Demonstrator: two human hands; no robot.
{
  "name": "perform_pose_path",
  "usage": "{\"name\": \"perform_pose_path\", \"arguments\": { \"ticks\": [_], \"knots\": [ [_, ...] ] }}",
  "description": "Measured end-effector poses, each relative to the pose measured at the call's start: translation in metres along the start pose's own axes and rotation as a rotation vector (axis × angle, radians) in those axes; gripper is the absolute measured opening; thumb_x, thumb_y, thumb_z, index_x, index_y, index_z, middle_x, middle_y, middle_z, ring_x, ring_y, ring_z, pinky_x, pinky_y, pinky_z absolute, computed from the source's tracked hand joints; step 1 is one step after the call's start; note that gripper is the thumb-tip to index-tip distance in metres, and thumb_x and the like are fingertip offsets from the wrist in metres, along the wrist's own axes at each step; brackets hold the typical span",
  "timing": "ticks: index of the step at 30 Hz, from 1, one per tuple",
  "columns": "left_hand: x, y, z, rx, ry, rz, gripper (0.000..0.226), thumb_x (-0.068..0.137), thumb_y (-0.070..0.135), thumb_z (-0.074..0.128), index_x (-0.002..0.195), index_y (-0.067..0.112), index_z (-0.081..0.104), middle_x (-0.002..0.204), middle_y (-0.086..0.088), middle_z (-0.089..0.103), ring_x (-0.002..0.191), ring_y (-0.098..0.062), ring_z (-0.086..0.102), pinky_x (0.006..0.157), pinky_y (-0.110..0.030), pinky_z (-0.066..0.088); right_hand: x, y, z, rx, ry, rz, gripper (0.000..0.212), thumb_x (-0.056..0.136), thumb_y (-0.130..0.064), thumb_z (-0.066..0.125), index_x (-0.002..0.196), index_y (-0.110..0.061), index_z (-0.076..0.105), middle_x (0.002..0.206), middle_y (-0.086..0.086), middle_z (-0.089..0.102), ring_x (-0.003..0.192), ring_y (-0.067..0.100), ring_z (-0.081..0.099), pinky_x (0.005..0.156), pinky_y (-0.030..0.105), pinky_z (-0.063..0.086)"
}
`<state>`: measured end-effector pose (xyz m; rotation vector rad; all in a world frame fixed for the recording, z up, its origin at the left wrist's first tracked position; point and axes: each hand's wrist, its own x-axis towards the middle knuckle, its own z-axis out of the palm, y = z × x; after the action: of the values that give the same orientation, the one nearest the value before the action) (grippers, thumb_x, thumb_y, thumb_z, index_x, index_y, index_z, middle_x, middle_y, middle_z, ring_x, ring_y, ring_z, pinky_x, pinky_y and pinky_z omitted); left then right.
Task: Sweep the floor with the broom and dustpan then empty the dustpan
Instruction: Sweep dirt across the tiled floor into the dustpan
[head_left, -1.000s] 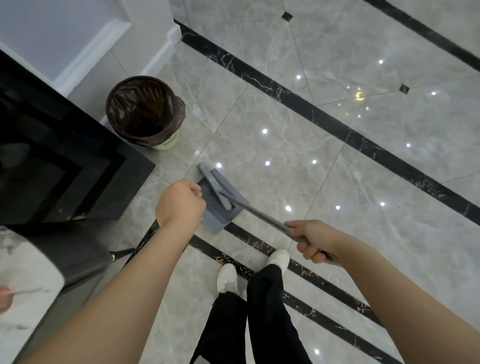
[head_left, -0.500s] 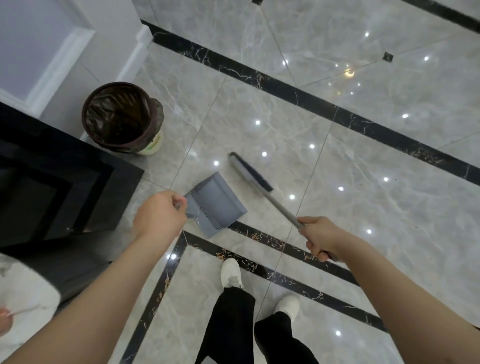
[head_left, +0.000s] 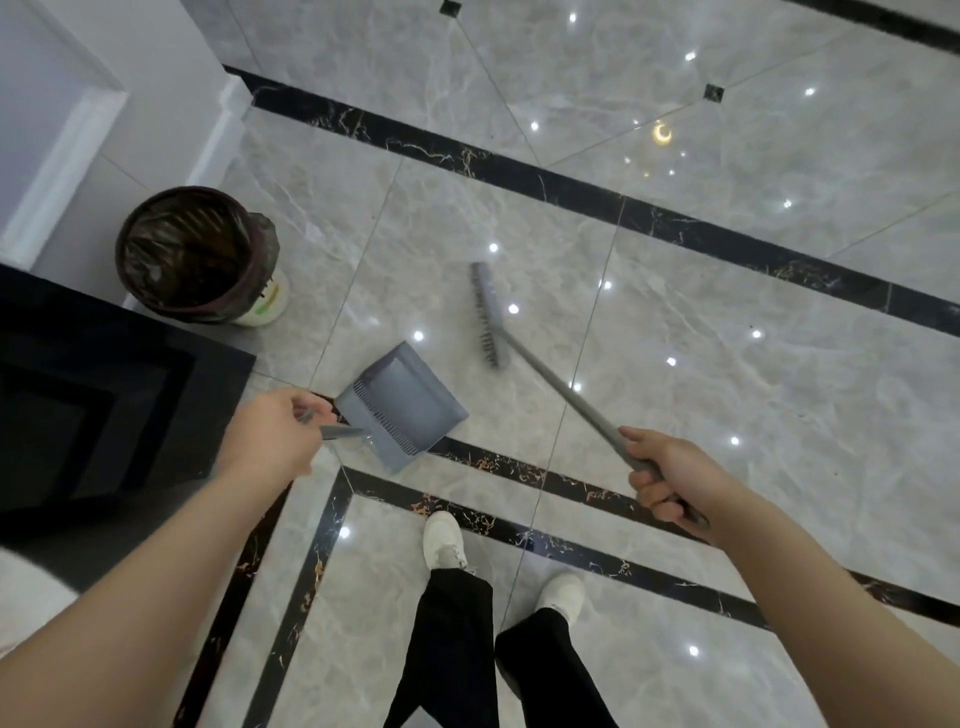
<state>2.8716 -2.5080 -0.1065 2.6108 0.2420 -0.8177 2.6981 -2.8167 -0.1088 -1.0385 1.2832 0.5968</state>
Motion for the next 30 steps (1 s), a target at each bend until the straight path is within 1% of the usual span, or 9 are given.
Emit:
{"name": "perform_pose_path", "arguments": {
  "ticks": [4, 10, 13, 14, 18, 21, 25, 27, 30],
  "knots": [
    [-0.012, 0.001, -0.002, 0.044, -0.063, 0.044, 0.019, 0.091, 0.010, 0.056, 0.092, 0.023, 0.071, 0.100, 0.001, 0.065, 0.072, -0.012, 0.060, 0.058, -0.038, 0.059, -0.003, 0.008, -0.062, 0.056, 0.162, -0.038, 0.040, 0.100, -0.011, 0.034, 0.138, -0.020, 0.042, 0.061, 0.003, 0.033, 0.029, 0.004, 0.026, 0.025, 0.013, 0.019],
    [-0.036, 0.013, 0.020, 0.194, -0.204, 0.128, 0.026, 0.091, 0.007, 0.055, 0.083, 0.029, 0.067, 0.084, 0.005, 0.061, 0.056, -0.020, 0.059, 0.041, -0.026, 0.044, -0.008, 0.036, -0.136, 0.131, 0.343, -0.004, 0.041, 0.100, -0.009, 0.033, 0.137, -0.019, 0.044, 0.061, 0.003, 0.032, 0.026, 0.004, 0.027, 0.025, 0.012, 0.020],
    [-0.041, 0.018, 0.032, 0.215, -0.197, 0.143, 0.024, 0.092, 0.010, 0.055, 0.085, 0.029, 0.067, 0.083, 0.003, 0.062, 0.055, -0.023, 0.059, 0.041, -0.030, 0.046, -0.006, 0.053, -0.158, 0.081, 0.383, 0.049, 0.044, 0.098, -0.007, 0.031, 0.140, -0.018, 0.042, 0.061, 0.003, 0.032, 0.032, 0.008, 0.026, 0.026, 0.012, 0.020],
    [-0.041, 0.019, 0.034, 0.228, -0.183, 0.145, 0.024, 0.092, 0.011, 0.055, 0.085, 0.030, 0.068, 0.084, 0.002, 0.064, 0.056, -0.024, 0.060, 0.042, -0.032, 0.048, -0.005, 0.058, -0.160, 0.053, 0.375, 0.078, 0.045, 0.098, -0.007, 0.031, 0.140, -0.015, 0.041, 0.061, 0.003, 0.032, 0.034, 0.008, 0.026, 0.027, 0.012, 0.020],
    [-0.040, 0.027, 0.039, 0.234, -0.133, 0.153, 0.030, 0.090, 0.007, 0.054, 0.080, 0.029, 0.070, 0.083, -0.001, 0.067, 0.052, -0.019, 0.054, 0.044, -0.025, 0.042, -0.005, 0.079, -0.143, -0.033, 0.207, 0.164, 0.042, 0.097, -0.008, 0.031, 0.138, -0.003, 0.040, 0.057, 0.002, 0.029, 0.028, 0.005, 0.023, 0.029, 0.010, 0.016],
    [-0.044, 0.031, 0.040, 0.222, -0.115, 0.146, 0.029, 0.090, 0.007, 0.054, 0.080, 0.028, 0.071, 0.081, 0.001, 0.066, 0.053, -0.026, 0.058, 0.045, -0.026, 0.045, -0.004, 0.090, -0.101, -0.128, 0.105, 0.122, 0.042, 0.095, -0.003, 0.029, 0.130, -0.016, 0.048, 0.055, 0.002, 0.032, 0.027, 0.005, 0.025, 0.030, 0.010, 0.017],
    [-0.044, 0.034, 0.042, 0.257, -0.091, 0.152, 0.029, 0.090, 0.010, 0.055, 0.078, 0.032, 0.070, 0.079, 0.004, 0.067, 0.057, -0.027, 0.063, 0.050, -0.031, 0.051, -0.002, 0.091, -0.054, -0.129, -0.039, 0.098, 0.048, 0.093, -0.004, 0.030, 0.129, -0.032, 0.047, 0.052, 0.000, 0.035, 0.029, 0.005, 0.025, 0.030, 0.012, 0.017],
    [-0.042, 0.032, 0.042, 0.273, -0.088, 0.156, 0.029, 0.090, 0.010, 0.055, 0.078, 0.032, 0.070, 0.079, 0.004, 0.067, 0.060, -0.025, 0.063, 0.052, -0.034, 0.054, -0.004, 0.083, -0.043, -0.075, -0.094, 0.127, 0.039, 0.094, -0.006, 0.033, 0.120, -0.031, 0.050, 0.054, -0.001, 0.034, 0.030, 0.004, 0.024, 0.029, 0.011, 0.016],
    [-0.042, 0.028, 0.042, 0.277, -0.085, 0.155, 0.028, 0.090, 0.010, 0.054, 0.080, 0.032, 0.069, 0.079, 0.002, 0.067, 0.058, -0.024, 0.062, 0.052, -0.033, 0.053, -0.007, 0.070, -0.042, -0.054, -0.116, 0.130, 0.034, 0.097, -0.010, 0.036, 0.122, -0.027, 0.052, 0.056, -0.001, 0.035, 0.030, 0.003, 0.025, 0.027, 0.012, 0.017]
  ]
}}
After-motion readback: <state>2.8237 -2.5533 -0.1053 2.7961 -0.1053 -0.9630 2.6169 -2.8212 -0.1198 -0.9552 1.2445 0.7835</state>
